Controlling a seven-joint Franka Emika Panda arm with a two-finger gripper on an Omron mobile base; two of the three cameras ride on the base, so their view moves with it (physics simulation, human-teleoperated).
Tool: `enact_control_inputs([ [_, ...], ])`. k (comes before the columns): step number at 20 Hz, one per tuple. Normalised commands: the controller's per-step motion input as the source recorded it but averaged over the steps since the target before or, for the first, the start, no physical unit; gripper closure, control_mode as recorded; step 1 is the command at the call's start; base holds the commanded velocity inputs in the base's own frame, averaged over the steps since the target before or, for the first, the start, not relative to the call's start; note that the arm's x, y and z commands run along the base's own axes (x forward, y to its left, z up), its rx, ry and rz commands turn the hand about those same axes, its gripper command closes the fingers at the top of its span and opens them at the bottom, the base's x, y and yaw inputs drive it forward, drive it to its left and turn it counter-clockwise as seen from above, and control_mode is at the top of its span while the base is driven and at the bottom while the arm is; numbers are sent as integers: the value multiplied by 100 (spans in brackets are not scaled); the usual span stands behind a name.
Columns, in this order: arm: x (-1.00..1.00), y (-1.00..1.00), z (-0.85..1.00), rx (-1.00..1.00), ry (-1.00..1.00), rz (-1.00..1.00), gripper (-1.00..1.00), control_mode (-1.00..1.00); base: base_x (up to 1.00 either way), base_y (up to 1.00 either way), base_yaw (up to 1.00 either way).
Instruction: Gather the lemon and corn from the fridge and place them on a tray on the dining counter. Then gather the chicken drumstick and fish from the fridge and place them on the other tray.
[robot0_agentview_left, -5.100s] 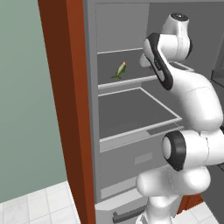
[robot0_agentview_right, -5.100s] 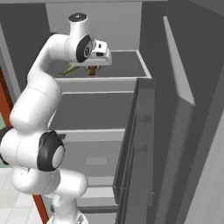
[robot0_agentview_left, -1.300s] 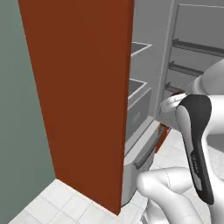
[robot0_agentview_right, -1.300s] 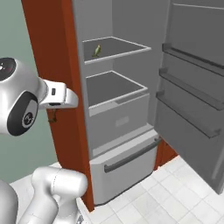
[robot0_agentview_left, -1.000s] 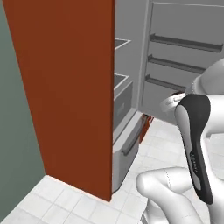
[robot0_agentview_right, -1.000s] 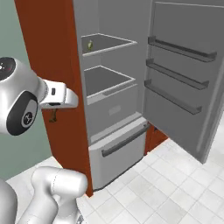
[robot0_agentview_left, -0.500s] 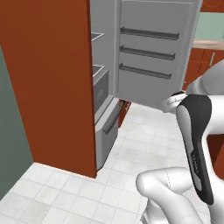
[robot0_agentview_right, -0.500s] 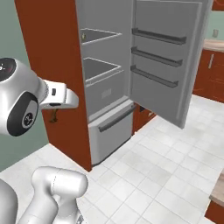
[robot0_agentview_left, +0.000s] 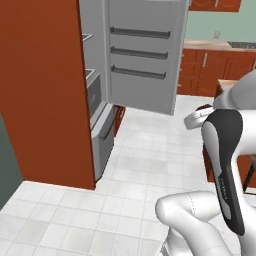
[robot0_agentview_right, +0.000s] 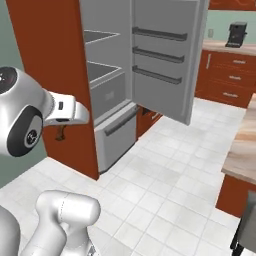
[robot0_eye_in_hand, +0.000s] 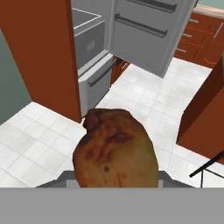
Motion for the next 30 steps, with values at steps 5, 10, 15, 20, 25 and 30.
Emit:
enact_control_inputs([
  [5,0,0,0,0,0,0,100,100,-33,-53,-15],
  [10,0,0,0,0,0,0,100,100,-8,-67,-6],
  [15,0,0,0,0,0,0,100,100,0,-69,-8],
  [20,0,0,0,0,0,0,100,100,22,-61,-17],
  [25,0,0,0,0,0,0,100,100,18,-70,-16],
  [30,0,0,0,0,0,0,100,100,13,-74,-14],
])
